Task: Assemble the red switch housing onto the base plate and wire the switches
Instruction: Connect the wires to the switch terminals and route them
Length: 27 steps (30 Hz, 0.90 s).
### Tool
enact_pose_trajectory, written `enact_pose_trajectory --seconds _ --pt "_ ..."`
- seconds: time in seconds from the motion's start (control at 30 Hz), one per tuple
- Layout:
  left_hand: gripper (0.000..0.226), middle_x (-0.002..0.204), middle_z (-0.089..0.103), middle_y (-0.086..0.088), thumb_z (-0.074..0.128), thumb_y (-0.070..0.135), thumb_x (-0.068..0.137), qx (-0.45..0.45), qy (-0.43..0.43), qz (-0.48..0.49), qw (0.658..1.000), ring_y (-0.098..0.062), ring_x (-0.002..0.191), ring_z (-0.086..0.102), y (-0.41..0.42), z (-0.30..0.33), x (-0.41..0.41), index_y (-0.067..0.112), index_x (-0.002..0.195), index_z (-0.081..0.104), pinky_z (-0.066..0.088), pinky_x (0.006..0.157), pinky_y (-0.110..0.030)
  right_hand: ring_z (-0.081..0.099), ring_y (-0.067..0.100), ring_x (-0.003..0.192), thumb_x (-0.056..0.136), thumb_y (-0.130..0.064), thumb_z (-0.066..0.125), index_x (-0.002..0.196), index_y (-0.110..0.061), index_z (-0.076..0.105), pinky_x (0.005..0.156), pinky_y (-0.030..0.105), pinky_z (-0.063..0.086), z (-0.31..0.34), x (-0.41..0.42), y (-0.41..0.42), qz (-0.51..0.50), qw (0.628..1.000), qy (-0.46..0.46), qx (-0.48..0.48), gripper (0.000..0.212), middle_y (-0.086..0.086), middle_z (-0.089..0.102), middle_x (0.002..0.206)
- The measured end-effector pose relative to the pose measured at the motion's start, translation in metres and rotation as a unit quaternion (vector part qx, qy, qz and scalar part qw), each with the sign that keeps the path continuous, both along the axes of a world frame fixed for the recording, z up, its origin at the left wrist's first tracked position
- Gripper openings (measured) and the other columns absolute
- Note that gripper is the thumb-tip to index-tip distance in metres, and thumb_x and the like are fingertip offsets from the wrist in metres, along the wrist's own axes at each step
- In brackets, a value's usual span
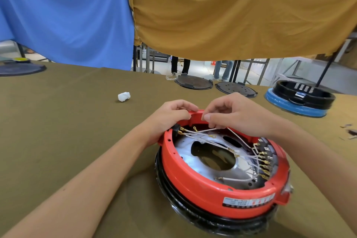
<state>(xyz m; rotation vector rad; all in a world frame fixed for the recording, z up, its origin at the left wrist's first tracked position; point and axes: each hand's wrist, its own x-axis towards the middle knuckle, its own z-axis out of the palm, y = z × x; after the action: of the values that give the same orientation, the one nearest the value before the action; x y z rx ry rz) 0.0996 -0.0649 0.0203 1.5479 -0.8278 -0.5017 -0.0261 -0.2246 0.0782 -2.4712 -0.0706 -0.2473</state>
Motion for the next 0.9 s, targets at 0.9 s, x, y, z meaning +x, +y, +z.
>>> enact_pose_trajectory --seconds 0.9 --pt "0.031 0.090 0.074 -0.005 0.059 -0.011 0.080 -0.019 -0.055 0.155 0.986 -0.018 0.071 0.066 0.008 0.008 0.001 0.015 0.091 0.072 0.054 0.065 -0.026 0.073 0.021 0.093 0.092 -0.027 0.064 0.111 -0.029 0.067 0.089 0.045 0.057 -0.049 -0.042 -0.043 -0.224 0.933 -0.050 0.278 0.019 0.000 0.072 0.107"
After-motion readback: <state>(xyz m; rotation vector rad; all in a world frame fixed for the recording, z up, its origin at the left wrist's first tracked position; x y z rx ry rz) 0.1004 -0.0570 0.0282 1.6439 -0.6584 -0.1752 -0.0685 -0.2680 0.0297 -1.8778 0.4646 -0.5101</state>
